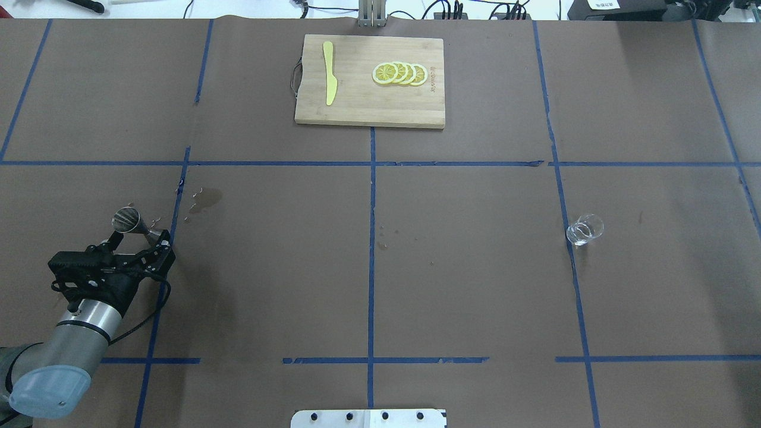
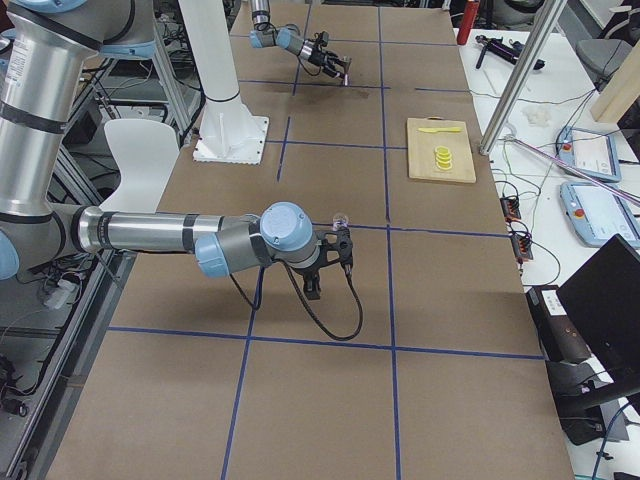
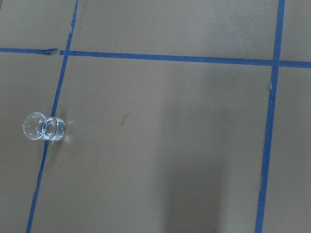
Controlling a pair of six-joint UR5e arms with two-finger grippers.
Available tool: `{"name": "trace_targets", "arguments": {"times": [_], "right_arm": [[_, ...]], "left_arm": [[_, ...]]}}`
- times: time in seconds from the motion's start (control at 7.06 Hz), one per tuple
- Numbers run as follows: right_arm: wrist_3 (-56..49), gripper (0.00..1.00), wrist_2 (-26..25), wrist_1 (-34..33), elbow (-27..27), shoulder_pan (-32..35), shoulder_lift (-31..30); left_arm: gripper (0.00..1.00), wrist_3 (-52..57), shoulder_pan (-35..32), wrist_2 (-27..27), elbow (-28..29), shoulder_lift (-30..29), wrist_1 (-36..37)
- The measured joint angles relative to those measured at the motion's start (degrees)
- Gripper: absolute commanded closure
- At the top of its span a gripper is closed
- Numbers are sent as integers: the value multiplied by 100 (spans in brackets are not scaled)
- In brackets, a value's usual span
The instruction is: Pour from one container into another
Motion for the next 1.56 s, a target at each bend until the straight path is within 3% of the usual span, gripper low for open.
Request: {"name": "trace_targets", "arguments": {"times": [0.14,0.28,1.13,1.28,1.56], "right_arm": [[1,0,-4,9,0,0,0],[2,0,-5,15,1,0,0],[2,0,-19,24,10,0,0],[2,0,-22,24,10,0,0],[2,0,-24,24,10,0,0]], "left_arm": [[29,-43,0,-3,67,-32,-3],[34,-70,0,-6,96,-47,-4],[36,-74,0,-7,110,-56,-5],[44,-72,0,-7,118,-56,-5],[71,-71,0,-7,122,-56,-11]]}}
